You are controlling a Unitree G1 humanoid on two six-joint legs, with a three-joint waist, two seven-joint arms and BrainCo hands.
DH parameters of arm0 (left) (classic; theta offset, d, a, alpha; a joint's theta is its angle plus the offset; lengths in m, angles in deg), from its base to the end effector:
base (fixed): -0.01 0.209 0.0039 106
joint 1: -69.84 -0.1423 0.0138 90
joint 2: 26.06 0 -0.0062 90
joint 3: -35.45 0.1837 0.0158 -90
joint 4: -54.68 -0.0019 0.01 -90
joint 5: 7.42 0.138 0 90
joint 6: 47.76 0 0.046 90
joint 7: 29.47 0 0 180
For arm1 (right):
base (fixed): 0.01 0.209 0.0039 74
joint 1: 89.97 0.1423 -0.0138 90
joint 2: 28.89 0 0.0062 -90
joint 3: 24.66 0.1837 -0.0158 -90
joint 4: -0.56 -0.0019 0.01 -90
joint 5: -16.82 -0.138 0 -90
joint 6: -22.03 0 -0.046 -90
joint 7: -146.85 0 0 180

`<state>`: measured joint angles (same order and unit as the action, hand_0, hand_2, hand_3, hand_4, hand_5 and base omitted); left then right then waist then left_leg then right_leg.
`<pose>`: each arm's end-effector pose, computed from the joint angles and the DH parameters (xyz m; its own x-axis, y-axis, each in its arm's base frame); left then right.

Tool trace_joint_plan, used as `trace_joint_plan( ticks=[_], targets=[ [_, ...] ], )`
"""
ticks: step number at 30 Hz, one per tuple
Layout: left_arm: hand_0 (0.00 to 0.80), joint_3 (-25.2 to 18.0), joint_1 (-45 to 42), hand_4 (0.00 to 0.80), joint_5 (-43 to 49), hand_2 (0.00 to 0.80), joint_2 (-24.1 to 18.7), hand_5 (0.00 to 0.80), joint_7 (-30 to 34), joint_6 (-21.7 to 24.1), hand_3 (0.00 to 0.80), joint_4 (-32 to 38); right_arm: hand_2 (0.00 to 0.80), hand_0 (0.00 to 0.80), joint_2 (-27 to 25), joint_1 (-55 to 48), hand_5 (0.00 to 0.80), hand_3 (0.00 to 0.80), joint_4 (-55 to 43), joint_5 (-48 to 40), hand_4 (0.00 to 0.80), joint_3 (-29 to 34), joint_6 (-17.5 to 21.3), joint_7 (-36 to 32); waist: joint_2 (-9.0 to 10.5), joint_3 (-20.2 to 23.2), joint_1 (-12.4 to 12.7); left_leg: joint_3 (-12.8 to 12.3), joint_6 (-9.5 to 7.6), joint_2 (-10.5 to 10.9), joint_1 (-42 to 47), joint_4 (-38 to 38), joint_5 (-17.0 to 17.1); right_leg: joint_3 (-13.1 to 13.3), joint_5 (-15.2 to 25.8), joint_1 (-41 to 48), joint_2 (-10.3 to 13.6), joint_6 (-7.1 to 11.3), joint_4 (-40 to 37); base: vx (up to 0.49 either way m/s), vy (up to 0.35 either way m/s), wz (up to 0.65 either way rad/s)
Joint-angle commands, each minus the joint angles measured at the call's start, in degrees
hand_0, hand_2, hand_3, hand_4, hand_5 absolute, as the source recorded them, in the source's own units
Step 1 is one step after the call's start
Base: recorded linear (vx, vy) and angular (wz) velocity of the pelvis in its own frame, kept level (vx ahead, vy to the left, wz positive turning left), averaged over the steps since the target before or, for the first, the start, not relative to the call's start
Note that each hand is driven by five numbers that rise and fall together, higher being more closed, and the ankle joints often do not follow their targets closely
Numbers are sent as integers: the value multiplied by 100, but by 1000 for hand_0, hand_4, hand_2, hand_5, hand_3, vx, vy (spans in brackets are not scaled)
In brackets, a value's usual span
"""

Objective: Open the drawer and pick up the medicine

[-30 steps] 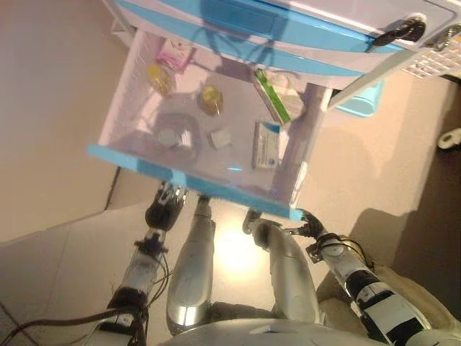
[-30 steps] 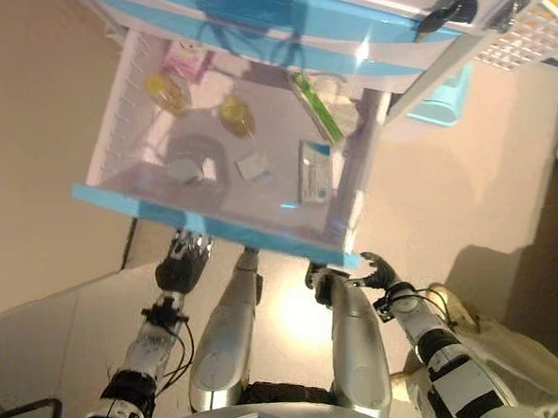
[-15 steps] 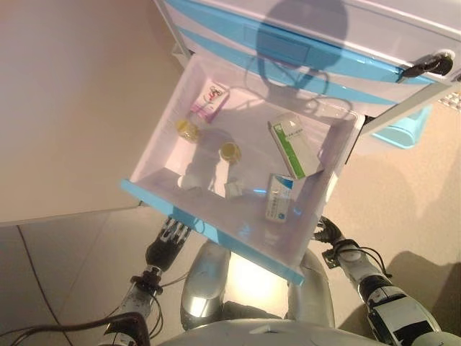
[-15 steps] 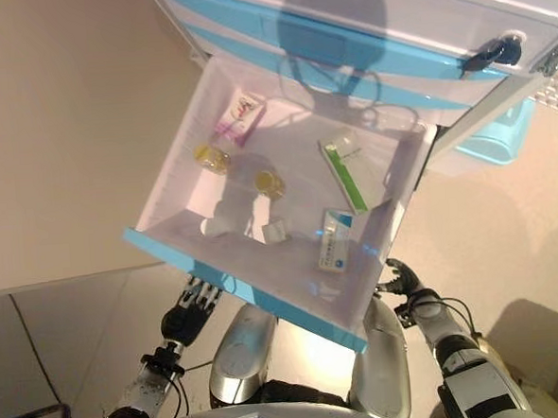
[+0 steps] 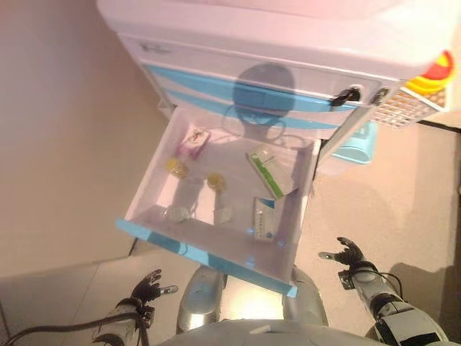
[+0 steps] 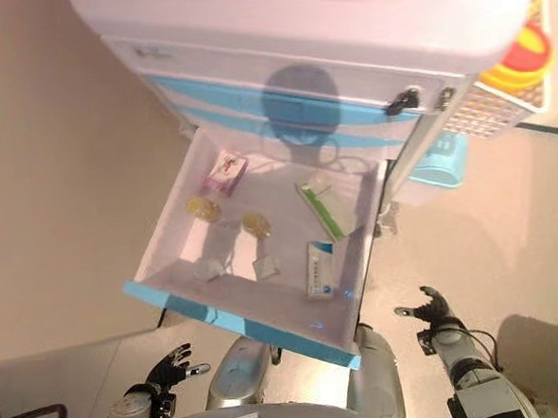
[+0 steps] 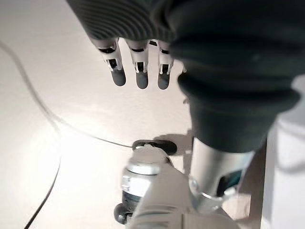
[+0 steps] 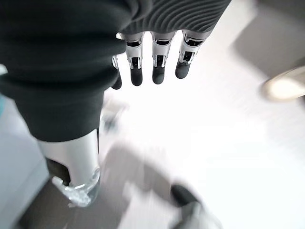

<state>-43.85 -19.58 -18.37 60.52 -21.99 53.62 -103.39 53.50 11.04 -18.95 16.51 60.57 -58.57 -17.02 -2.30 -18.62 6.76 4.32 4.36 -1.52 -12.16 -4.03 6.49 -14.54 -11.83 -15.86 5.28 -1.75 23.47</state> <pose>0.0901 0.2527 -0.0999 0.5459 0.0885 -0.8332 0.0812 0.9841 0.1577 0.1474 -0.2797 -0.0715 0.6290 -0.5265 -0.5720 0.1278 0.7958 -0.5919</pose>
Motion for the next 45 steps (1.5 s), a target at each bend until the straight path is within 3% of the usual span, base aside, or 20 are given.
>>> trace_joint_plan(
  ticks=[1,3,7,9,11,13,20,26,30,38,45],
  targets=[
    [0,197,-95,0,241,0,-165,0,-135,-249,0,-137,0,0,-324,-240,0,0,-579,-144,0,444,303,1141,148,-55,-228,-372,-516,417,348,46,-538,570,1142,511,17,591,-1321,70,32,-47],
    [0,149,-202,0,305,0,-170,0,-159,-357,0,-127,0,0,-361,-443,0,0,-1265,159,0,680,507,1622,224,13,-346,-485,-558,421,511,138,-602,704,1226,601,-1,670,-1439,71,42,-45],
    [0,297,-450,0,755,0,-152,0,-205,-520,0,-89,0,0,-457,-770,0,0,-3526,1128,0,778,377,2236,325,211,-586,-732,-622,412,704,223,-725,890,1413,708,-22,794,-1676,65,59,-43],
    [0,233,-554,0,732,0,-71,0,-293,-540,0,-118,0,0,-458,-925,0,0,-4643,1862,0,837,691,2161,340,296,-708,-823,-665,433,807,236,-808,993,1453,760,-35,849,-1748,62,103,-44],
    [0,142,-576,0,824,0,11,0,-332,-550,0,-177,0,0,-507,-976,0,0,-5763,2513,0,775,885,1767,367,390,-784,-900,-704,456,839,176,-906,1066,1470,781,-8,893,-1801,49,92,-40],
    [0,145,-565,0,862,0,50,0,-315,-529,0,-253,0,0,-661,-942,0,0,-6203,2866,0,653,1278,1511,382,445,-785,-936,-724,471,852,125,-968,1089,1474,808,15,905,-1829,39,51,-24],
    [0,340,-550,0,1407,0,148,0,-385,-528,0,-442,0,0,-1427,-422,0,0,-7574,3066,0,-196,2140,115,506,634,-524,-885,-726,485,883,79,-1081,962,1513,974,127,941,-2015,23,-1,0],
    [0,486,-518,0,1238,0,136,0,-344,-666,0,-518,0,0,-1695,329,0,0,-7887,2870,0,-1222,2193,-1014,615,672,-177,-694,-719,484,862,110,-1056,754,1476,1084,161,916,-2043,5,-52,19],
    [0,585,-420,0,1198,0,96,0,-311,-672,0,-513,0,0,-1673,1039,0,0,-7827,2882,0,-2050,1743,-1521,695,696,161,-440,-699,515,839,102,-1015,530,1405,1218,191,840,-2052,29,-48,35],
    [0,709,-311,0,1078,0,-3,0,-250,-815,0,-369,0,0,-1441,1791,0,0,-6992,3209,0,-3007,931,-1675,722,728,713,59,-623,563,814,160,-877,68,1264,1431,276,722,-2059,31,-14,50],
    [0,613,-420,0,927,0,-76,0,-190,-949,0,-282,0,0,-1226,2028,0,0,-6005,3810,0,-3497,564,-1626,699,783,1040,395,-568,586,860,191,-798,-202,1121,1584,334,676,-1943,48,9,30]
  ],
)
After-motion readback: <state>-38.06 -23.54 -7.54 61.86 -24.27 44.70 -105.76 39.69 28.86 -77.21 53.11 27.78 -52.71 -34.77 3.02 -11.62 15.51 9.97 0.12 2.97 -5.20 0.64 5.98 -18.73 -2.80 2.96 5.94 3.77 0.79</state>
